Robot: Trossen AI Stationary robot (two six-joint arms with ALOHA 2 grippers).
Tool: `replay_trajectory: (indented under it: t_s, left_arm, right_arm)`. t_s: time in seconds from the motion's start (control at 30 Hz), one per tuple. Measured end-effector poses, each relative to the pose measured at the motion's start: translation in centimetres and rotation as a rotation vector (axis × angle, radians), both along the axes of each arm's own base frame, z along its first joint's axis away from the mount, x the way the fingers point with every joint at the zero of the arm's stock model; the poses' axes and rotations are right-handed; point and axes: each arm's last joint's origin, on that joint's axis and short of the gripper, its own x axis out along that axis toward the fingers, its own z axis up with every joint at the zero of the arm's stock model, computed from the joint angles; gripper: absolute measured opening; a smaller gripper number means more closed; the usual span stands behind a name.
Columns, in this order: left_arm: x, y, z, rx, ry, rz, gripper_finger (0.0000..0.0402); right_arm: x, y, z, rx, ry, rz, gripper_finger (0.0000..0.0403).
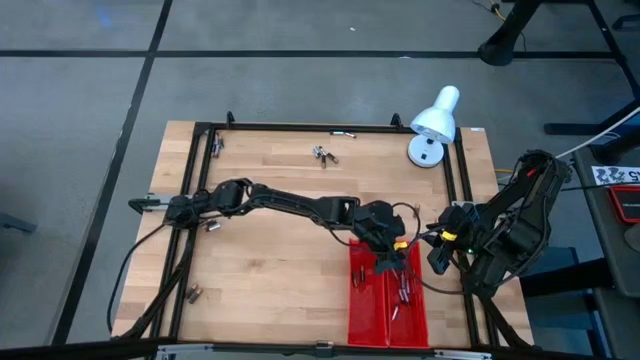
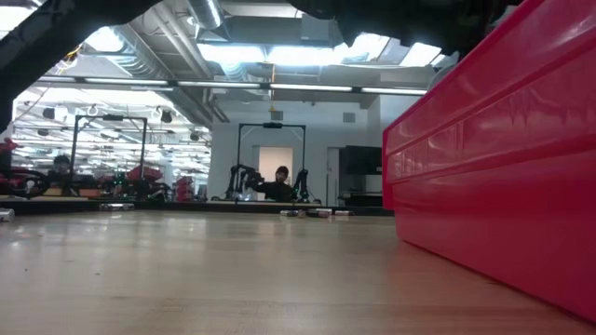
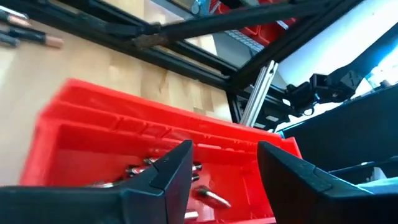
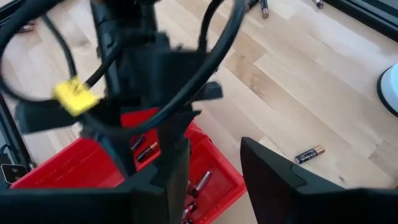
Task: Sort batteries
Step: Put the black battery into the left red bin
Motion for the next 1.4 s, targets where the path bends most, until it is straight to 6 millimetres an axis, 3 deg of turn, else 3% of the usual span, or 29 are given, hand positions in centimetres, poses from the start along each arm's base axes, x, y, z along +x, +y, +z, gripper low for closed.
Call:
replay_trajectory:
  t_s: [0.17, 0.3, 0.53, 0.7, 1.0, 1.4]
  left_arm:
    - [-1.3, 1.3, 2.4, 0.047, 0.035, -0.004, 0.0168]
    - [-3.4, 1.1, 3.6, 0.188, 0.141, -0.03, 0.0155]
    - [-9.3, -0.3, 4.4, 0.483, 0.561, -0.101, 0.0145]
    - [-13.6, -3.0, 4.6, 0.584, 0.768, -0.148, 0.0147]
    - [-21.3, -7.6, 5.9, 0.572, 0.833, 0.008, 0.0148]
    - [-30.7, -10.1, 4.6, 0.482, 0.912, 0.158, 0.0148]
  right_arm:
    - [0.0, 0.0, 0.0, -0.002, 0.001, 0.002, 0.0143]
    - [0.0, 0.0, 0.0, -0.016, 0.006, 0.018, 0.0143]
    - [0.1, -0.1, 0.1, -0.068, -0.02, 0.039, 0.0143]
    - [0.3, -0.3, 0.3, -0.152, -0.062, 0.06, 0.0143]
    - [2.5, -1.5, 0.5, -0.244, -0.051, 0.085, 0.0143]
    - [8.1, -2.6, 2.2, -0.298, -0.211, 0.201, 0.0143]
